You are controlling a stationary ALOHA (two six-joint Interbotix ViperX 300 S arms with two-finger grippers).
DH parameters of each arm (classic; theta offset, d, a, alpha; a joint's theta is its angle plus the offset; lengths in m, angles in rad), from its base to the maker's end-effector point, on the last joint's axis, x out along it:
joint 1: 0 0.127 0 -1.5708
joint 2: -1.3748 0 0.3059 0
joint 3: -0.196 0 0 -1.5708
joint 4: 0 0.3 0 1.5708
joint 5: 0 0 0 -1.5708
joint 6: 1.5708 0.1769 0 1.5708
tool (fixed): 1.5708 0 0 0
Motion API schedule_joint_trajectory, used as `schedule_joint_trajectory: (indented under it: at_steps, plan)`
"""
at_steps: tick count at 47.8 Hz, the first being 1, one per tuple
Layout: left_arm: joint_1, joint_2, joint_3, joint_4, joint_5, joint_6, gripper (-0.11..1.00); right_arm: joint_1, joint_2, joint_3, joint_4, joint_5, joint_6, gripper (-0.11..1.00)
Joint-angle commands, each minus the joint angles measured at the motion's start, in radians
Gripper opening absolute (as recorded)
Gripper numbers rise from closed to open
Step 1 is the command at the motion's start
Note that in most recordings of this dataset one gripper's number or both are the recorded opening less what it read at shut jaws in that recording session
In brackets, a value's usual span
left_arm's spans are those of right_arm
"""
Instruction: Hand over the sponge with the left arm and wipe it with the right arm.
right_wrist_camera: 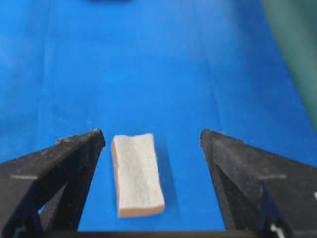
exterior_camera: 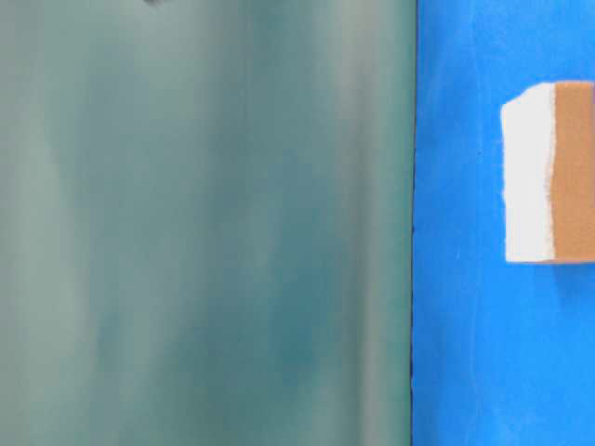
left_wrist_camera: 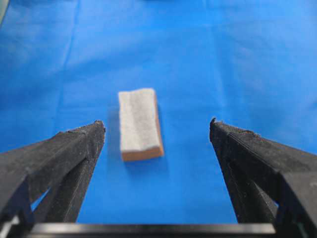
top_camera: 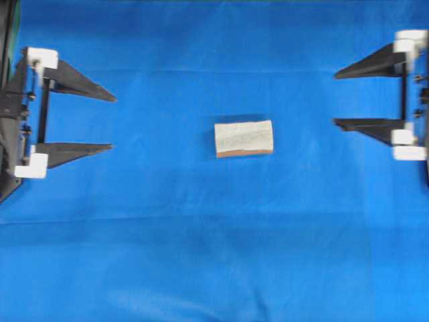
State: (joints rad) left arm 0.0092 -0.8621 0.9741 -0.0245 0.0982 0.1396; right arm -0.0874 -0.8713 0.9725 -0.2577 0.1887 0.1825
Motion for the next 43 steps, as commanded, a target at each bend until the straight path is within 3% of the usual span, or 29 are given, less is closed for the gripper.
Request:
schedule_joint_trajectory:
  at_steps: [1,11,22,35,43]
  plan:
    - [-0.002,-0.035,-0.003,-0.002,0.018,-0.002,0.92,0.002,-0.081,0.023,0.002,0.015,0.002,0.74]
    - [-0.002,-0.149,0.055,-0.002,0.049,-0.003,0.92,0.002,-0.239,0.110,0.025,0.064,0.002,0.74]
    - [-0.002,-0.295,0.161,-0.002,0.049,-0.006,0.92,0.002,-0.290,0.187,0.078,0.094,0.002,0.74]
    - [-0.002,-0.417,0.276,-0.003,0.054,-0.028,0.92,0.002,-0.293,0.301,0.115,-0.048,0.002,0.74]
    - [-0.002,-0.430,0.304,-0.003,0.054,-0.032,0.92,0.002,-0.290,0.314,0.132,-0.084,0.002,0.74]
